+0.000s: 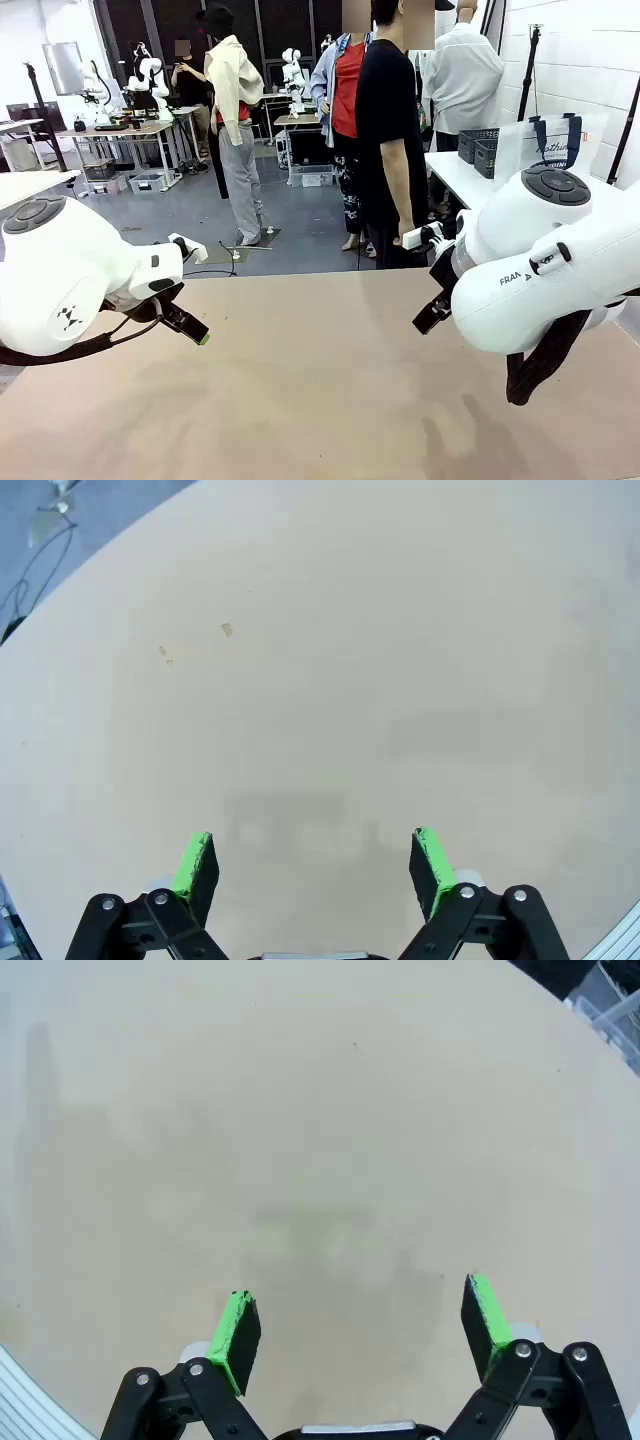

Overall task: Transfer purchased items from the store into the shopping bag.
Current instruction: Open the Reusable shopping bag in the center of the table.

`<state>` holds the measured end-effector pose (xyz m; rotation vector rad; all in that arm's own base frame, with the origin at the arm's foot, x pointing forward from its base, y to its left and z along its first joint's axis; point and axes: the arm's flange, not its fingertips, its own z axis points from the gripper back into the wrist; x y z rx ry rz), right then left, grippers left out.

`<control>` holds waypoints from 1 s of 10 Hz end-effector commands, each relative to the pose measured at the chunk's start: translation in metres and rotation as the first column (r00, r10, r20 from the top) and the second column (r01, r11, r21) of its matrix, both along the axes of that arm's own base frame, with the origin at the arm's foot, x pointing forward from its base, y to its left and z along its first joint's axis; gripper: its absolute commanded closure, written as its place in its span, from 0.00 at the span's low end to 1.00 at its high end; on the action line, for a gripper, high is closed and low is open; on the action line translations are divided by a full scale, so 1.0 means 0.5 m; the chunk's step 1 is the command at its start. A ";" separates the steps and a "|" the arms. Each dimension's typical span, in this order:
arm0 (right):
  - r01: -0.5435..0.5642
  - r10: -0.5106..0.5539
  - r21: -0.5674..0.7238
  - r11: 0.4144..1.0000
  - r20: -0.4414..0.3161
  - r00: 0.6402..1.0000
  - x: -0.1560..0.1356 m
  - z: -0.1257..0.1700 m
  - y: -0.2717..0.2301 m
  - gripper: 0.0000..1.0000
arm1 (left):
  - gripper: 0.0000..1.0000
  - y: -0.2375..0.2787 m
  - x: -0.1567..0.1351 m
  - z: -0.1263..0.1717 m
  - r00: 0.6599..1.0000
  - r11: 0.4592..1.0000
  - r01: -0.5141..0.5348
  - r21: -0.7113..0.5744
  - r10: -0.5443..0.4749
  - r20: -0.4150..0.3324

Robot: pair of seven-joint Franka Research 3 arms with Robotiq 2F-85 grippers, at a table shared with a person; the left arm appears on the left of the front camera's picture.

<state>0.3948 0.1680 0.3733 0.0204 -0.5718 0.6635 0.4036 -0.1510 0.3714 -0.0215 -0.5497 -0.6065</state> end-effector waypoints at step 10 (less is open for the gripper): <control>0.000 0.000 0.000 1.000 0.000 1.000 0.000 0.000 0.000 0.00 | 0.00 0.000 0.000 0.000 1.000 1.000 0.000 0.000 0.000 0.000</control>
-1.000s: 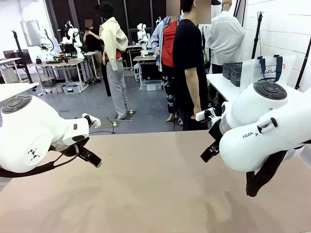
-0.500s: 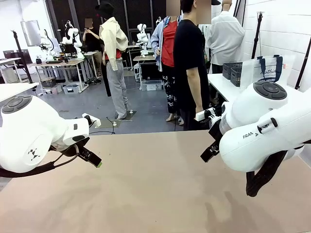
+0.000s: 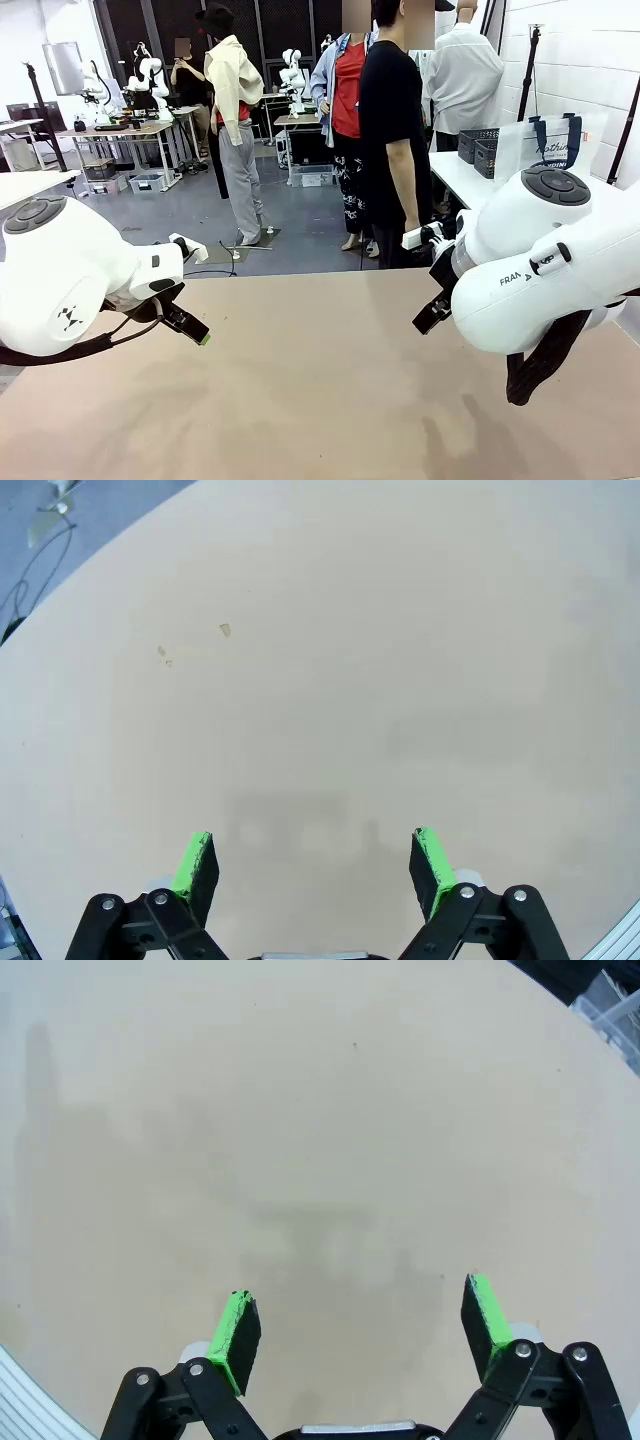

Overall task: Transfer purchased items from the store into the shopping bag.
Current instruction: Open the Reusable shopping bag in the center of the table.

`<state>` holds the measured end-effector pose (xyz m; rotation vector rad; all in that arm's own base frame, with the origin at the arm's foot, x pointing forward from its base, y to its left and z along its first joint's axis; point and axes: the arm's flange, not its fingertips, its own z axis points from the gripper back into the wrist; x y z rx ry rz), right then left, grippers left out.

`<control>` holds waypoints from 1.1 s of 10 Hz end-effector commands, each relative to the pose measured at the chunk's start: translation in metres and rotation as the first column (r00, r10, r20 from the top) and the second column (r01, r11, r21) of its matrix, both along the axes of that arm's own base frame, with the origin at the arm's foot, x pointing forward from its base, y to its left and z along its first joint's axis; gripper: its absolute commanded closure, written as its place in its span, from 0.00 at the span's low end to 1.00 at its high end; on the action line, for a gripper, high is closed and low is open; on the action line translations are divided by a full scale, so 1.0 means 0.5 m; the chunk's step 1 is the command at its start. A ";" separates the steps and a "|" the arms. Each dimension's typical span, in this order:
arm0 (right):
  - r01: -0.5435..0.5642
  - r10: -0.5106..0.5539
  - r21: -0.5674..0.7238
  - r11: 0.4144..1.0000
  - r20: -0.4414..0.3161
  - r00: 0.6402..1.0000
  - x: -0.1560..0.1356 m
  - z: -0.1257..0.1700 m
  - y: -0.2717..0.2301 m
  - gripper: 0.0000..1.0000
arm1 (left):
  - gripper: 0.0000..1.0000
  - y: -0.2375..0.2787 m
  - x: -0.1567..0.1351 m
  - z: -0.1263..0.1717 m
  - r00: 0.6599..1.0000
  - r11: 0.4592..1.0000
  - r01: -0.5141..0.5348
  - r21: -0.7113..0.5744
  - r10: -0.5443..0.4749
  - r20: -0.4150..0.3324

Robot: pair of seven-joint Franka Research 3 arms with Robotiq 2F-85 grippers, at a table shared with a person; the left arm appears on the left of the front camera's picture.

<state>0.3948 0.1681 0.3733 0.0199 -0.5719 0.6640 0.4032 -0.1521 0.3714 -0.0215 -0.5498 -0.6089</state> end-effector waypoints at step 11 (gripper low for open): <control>0.000 0.000 0.001 1.000 0.000 1.000 0.000 0.000 0.000 0.00 | 0.00 0.002 0.001 0.000 1.000 1.000 -0.002 -0.001 0.002 0.000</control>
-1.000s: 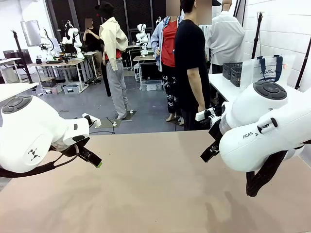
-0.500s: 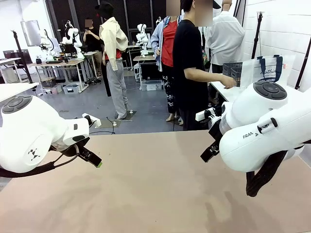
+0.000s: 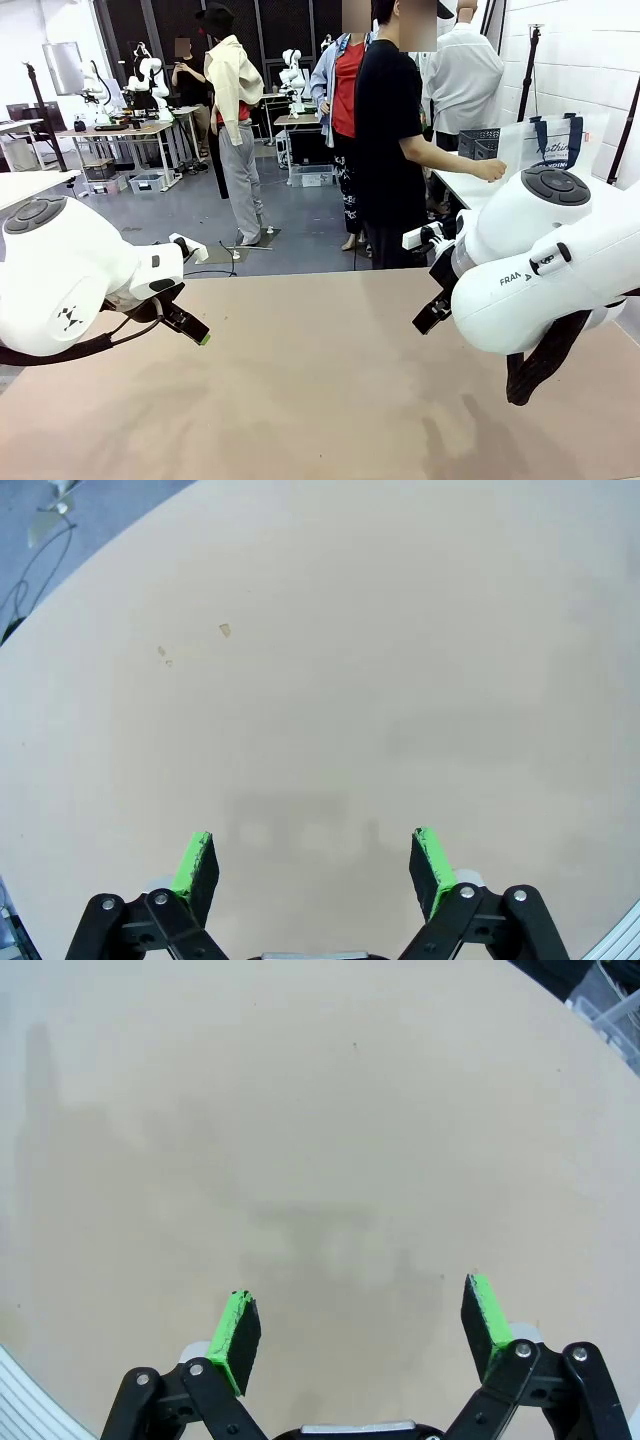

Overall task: Transfer purchased items from the store into the shopping bag.
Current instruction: Open the Reusable shopping bag in the center of the table.

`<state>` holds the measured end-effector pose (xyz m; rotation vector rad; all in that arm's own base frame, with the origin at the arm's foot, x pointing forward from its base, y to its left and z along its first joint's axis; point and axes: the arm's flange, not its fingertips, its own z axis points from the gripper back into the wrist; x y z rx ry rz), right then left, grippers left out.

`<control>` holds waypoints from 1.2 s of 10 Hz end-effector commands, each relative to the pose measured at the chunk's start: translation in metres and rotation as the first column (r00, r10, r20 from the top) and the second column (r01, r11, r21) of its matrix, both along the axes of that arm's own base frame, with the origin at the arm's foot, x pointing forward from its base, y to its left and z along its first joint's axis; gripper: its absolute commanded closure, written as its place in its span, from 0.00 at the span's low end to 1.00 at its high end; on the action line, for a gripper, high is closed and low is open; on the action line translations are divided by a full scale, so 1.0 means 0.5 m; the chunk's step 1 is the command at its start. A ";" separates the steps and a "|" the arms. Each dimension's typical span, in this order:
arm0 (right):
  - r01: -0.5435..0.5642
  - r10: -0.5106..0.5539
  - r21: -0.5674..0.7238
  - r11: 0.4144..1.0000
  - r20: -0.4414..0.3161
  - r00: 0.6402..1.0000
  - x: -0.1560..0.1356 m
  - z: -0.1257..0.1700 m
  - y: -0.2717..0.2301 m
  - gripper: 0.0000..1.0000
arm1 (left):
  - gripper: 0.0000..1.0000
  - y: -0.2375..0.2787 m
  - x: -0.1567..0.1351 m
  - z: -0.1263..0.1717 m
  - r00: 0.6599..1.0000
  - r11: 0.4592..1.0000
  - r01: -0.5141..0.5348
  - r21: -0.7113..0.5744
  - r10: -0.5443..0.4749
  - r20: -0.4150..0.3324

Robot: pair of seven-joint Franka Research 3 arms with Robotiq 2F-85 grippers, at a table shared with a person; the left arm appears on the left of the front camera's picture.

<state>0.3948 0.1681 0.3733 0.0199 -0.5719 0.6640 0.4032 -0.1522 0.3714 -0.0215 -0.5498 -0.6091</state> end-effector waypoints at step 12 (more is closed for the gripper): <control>0.000 0.000 0.001 1.000 0.000 1.000 0.000 0.000 0.000 0.00 | 0.00 0.002 0.001 0.000 1.000 1.000 -0.002 -0.001 0.002 0.000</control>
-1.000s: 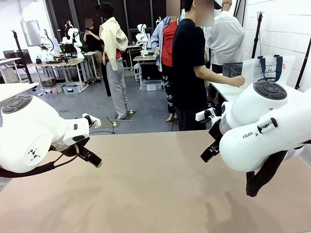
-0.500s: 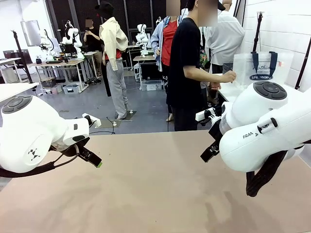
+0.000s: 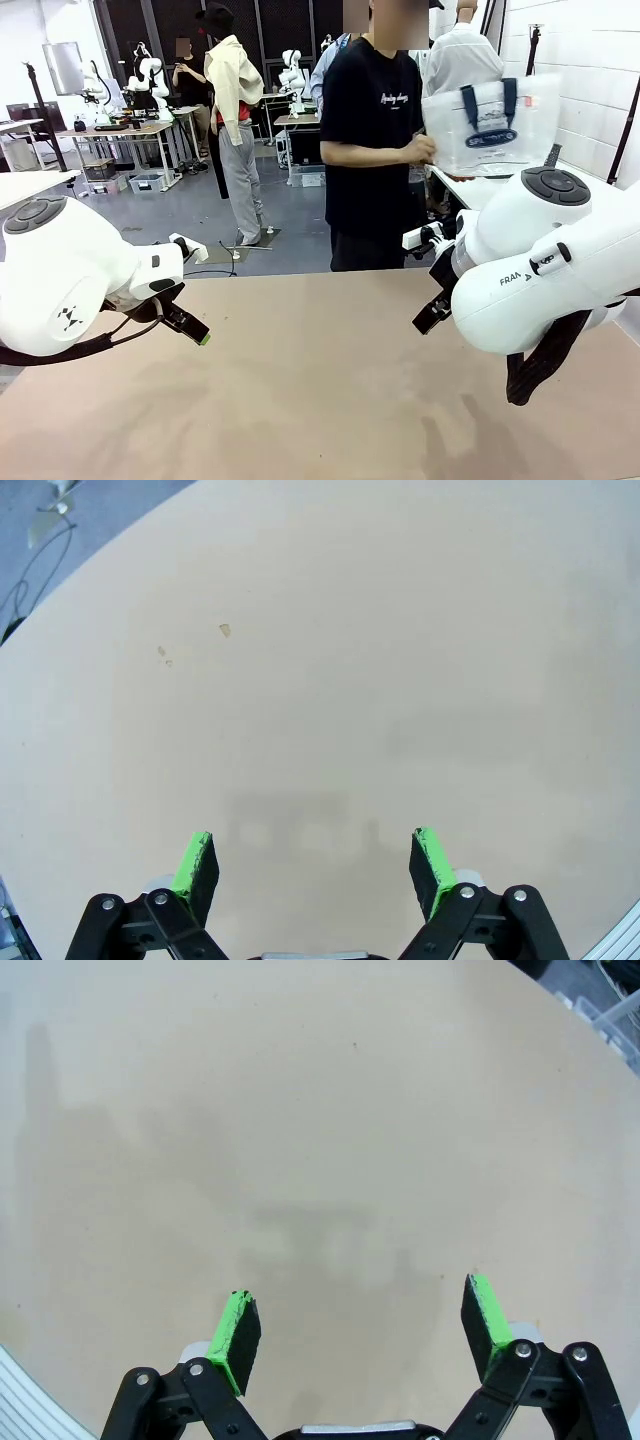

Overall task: Transfer purchased items from the store into the shopping bag.
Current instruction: Open the Reusable shopping bag in the center of the table.

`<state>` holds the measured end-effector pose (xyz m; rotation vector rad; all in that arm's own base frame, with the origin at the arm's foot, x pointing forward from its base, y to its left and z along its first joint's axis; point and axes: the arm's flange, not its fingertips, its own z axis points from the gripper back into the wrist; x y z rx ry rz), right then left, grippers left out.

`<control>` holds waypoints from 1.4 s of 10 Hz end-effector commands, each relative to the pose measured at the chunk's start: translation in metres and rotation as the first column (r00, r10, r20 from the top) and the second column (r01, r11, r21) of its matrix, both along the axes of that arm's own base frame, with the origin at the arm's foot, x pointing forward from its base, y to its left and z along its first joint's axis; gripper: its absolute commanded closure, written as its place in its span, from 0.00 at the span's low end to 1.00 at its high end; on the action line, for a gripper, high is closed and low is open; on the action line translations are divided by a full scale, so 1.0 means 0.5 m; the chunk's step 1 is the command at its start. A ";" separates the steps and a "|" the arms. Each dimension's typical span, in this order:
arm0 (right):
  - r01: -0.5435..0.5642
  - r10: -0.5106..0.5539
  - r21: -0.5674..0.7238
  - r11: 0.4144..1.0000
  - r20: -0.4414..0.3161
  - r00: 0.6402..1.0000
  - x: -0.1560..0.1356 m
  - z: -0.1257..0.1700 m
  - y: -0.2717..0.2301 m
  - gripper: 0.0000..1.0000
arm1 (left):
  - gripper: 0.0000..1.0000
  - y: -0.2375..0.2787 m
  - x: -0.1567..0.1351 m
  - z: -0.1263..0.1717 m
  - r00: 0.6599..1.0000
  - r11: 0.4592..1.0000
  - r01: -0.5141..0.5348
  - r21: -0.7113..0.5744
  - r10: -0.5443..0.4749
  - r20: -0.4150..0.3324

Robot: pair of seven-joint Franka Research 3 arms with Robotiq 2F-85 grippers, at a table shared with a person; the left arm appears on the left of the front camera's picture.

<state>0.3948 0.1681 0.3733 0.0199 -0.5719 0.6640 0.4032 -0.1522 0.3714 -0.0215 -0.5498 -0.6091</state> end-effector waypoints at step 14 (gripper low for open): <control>0.000 0.000 0.001 1.000 0.000 1.000 0.000 0.000 0.000 0.00 | 0.00 0.002 0.001 0.000 1.000 1.000 -0.002 -0.001 0.002 0.000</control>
